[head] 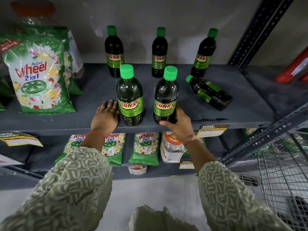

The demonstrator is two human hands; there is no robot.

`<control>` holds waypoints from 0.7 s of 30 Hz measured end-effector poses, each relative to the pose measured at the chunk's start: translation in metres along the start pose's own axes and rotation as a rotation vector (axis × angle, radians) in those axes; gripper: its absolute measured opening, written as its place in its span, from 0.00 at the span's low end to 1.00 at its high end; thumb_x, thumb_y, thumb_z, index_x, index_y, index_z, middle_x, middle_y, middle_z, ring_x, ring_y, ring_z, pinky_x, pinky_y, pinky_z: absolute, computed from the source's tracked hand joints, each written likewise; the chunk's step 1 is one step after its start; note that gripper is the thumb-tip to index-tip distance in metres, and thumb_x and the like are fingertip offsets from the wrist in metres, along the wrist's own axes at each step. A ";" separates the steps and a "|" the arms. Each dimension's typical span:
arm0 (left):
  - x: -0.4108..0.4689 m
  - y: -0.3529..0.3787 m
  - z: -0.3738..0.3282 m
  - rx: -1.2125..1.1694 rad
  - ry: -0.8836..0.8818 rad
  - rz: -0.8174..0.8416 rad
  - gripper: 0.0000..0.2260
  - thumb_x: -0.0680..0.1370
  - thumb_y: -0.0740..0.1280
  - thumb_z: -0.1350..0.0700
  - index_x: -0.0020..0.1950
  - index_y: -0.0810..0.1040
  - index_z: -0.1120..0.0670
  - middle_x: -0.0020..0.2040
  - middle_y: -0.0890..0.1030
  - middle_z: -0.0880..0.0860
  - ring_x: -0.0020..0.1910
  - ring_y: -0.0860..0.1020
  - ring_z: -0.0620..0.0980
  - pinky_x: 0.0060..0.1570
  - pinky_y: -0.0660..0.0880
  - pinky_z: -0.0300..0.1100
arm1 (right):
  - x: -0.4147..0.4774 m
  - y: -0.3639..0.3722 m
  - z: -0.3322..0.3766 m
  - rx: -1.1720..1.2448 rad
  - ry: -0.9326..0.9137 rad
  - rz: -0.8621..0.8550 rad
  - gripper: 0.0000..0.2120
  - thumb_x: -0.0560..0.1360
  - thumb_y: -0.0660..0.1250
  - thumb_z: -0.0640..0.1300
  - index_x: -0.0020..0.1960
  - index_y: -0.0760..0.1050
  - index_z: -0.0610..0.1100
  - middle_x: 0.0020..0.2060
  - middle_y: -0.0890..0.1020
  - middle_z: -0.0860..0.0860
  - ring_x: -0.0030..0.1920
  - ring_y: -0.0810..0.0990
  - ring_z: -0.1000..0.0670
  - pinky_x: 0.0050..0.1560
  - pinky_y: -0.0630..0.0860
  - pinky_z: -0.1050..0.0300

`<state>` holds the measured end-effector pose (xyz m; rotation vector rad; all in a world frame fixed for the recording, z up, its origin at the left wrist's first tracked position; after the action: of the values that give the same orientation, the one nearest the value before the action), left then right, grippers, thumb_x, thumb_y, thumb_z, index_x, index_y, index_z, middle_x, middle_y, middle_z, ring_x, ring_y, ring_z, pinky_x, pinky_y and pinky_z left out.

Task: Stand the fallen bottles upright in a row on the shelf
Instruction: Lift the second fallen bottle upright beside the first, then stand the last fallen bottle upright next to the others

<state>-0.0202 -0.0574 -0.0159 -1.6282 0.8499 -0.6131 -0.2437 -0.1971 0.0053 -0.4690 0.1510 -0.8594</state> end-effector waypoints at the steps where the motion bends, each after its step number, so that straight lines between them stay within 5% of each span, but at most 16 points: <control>1: -0.002 0.001 -0.001 0.005 -0.001 0.001 0.22 0.80 0.50 0.53 0.74 0.53 0.55 0.77 0.54 0.55 0.76 0.52 0.59 0.74 0.53 0.54 | -0.002 -0.001 0.000 0.071 -0.009 0.008 0.34 0.65 0.75 0.44 0.66 0.64 0.41 0.57 0.76 0.49 0.60 0.74 0.50 0.57 0.70 0.60; 5: -0.005 0.003 -0.003 -0.019 -0.027 -0.006 0.22 0.80 0.49 0.53 0.74 0.54 0.54 0.77 0.53 0.54 0.76 0.51 0.58 0.75 0.51 0.53 | -0.004 -0.013 -0.001 0.151 -0.046 -0.101 0.33 0.75 0.63 0.48 0.73 0.51 0.43 0.74 0.58 0.46 0.74 0.56 0.49 0.71 0.56 0.56; 10: -0.006 0.001 -0.007 -0.051 -0.048 -0.022 0.22 0.79 0.50 0.54 0.74 0.54 0.54 0.77 0.55 0.53 0.76 0.52 0.57 0.74 0.52 0.53 | 0.039 -0.063 0.007 -0.566 -0.180 -0.454 0.25 0.75 0.60 0.47 0.68 0.62 0.36 0.73 0.58 0.36 0.74 0.55 0.37 0.74 0.53 0.42; 13: -0.007 -0.001 -0.009 -0.074 -0.069 -0.043 0.23 0.79 0.50 0.54 0.74 0.55 0.54 0.77 0.56 0.53 0.76 0.52 0.56 0.74 0.52 0.52 | 0.077 -0.099 0.004 -0.880 0.146 -0.345 0.32 0.73 0.63 0.49 0.70 0.56 0.35 0.73 0.54 0.33 0.74 0.50 0.34 0.74 0.49 0.42; 17: -0.008 -0.001 -0.011 -0.081 -0.086 -0.064 0.22 0.79 0.51 0.55 0.74 0.56 0.55 0.77 0.58 0.54 0.76 0.53 0.56 0.74 0.53 0.52 | 0.109 -0.121 -0.001 -1.075 0.342 -0.052 0.35 0.66 0.72 0.51 0.68 0.62 0.41 0.66 0.72 0.41 0.66 0.70 0.39 0.66 0.67 0.47; 21: -0.008 -0.001 -0.012 -0.089 -0.109 -0.086 0.22 0.79 0.51 0.55 0.74 0.57 0.54 0.76 0.59 0.54 0.76 0.54 0.56 0.74 0.54 0.52 | 0.120 -0.122 -0.014 -0.895 0.463 0.053 0.53 0.51 0.75 0.64 0.69 0.59 0.45 0.67 0.71 0.42 0.66 0.68 0.37 0.66 0.67 0.44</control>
<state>-0.0345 -0.0579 -0.0122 -1.7701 0.7395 -0.5472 -0.2548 -0.3610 0.0551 -1.0845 0.9946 -0.8061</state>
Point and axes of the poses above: each hand's wrist, its own x-axis towards the middle knuckle, its own y-axis out of the palm, z = x × y, the point moved 2 cm from there along x, towards the middle knuckle
